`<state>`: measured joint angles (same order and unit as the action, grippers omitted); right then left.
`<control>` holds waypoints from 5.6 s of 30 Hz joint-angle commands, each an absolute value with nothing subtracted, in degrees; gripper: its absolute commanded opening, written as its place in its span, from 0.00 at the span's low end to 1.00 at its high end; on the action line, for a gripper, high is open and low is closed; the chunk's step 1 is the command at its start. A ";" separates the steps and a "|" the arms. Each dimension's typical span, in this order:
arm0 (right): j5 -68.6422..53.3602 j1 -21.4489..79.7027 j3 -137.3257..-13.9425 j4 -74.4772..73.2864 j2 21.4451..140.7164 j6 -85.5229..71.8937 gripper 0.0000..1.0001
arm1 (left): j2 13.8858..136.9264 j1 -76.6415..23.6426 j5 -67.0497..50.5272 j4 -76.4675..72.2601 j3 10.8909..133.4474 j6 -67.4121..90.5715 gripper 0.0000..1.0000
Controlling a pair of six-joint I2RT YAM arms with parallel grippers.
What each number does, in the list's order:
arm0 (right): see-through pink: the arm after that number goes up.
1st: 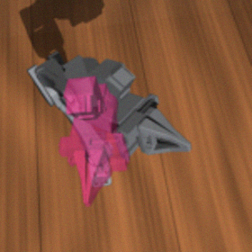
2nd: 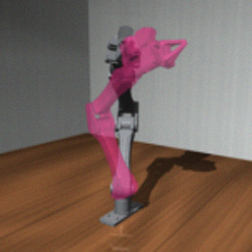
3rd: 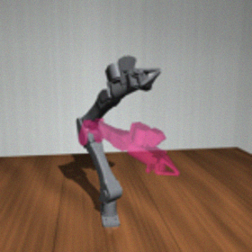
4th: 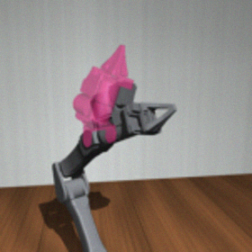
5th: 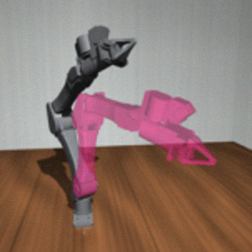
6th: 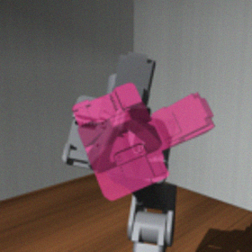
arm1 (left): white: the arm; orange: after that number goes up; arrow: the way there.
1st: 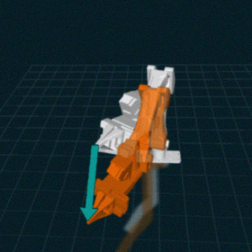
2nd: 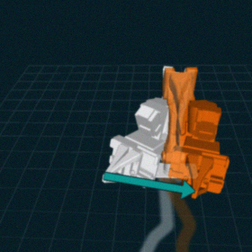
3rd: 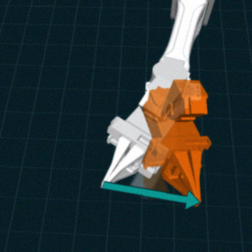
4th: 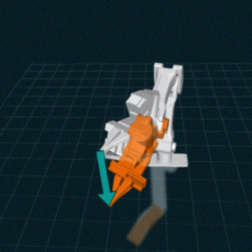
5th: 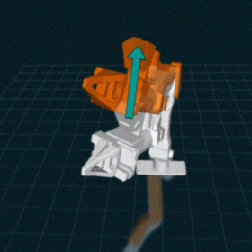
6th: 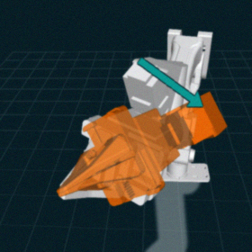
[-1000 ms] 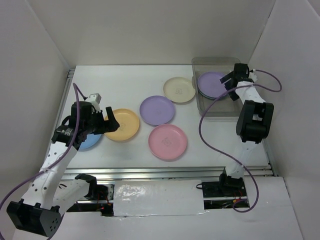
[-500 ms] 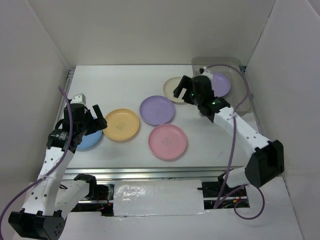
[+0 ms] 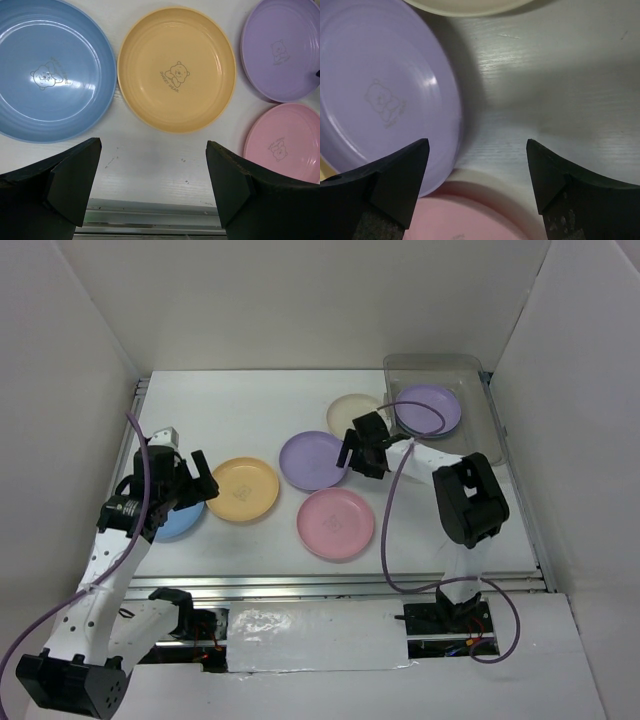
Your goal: Place the plates into the plastic bin on the countertop
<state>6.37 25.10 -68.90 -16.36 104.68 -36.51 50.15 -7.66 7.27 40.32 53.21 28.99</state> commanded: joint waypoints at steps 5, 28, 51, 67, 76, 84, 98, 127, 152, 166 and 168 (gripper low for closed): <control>2.64 24.52 -76.02 -15.03 113.63 -38.41 0.70 | 49.48 -7.82 6.15 39.02 53.61 29.09 0.99; -5.35 22.25 -107.64 -21.96 115.85 -51.86 0.00 | 47.55 -7.82 5.45 38.41 53.09 28.83 0.99; -11.07 -14.33 -100.53 -26.45 117.58 -40.69 0.00 | 48.25 -7.82 3.43 37.79 53.00 27.95 0.99; -4.13 -14.68 -102.39 -26.46 117.60 -43.33 0.40 | 48.60 -7.82 1.58 37.35 52.91 27.33 0.99; -2.12 -10.38 -97.05 -22.77 105.49 -41.40 1.00 | 48.25 -7.82 1.23 37.18 52.73 27.25 0.99; 4.76 11.04 -88.44 -33.04 87.21 -28.06 1.00 | 46.67 -7.82 4.39 37.88 52.91 28.39 0.99; 3.35 31.03 -39.92 -26.90 58.62 -33.66 0.92 | 45.44 -7.82 3.87 37.62 52.82 28.21 0.99; 5.89 20.06 -58.49 -20.82 67.14 -39.38 0.00 | 44.74 -7.91 2.64 37.27 52.56 27.77 0.99; -5.10 -13.53 -103.10 -22.50 120.23 -42.45 0.00 | 44.83 -7.82 0.44 36.30 52.21 26.63 0.99; -12.57 -13.54 -93.44 -12.57 105.06 -41.93 1.00 | 45.44 -7.82 -0.97 36.21 52.21 26.46 0.99; -10.38 -11.18 -92.37 -14.66 96.82 -38.44 1.00 | 45.35 -7.82 -0.44 36.56 52.38 26.72 0.99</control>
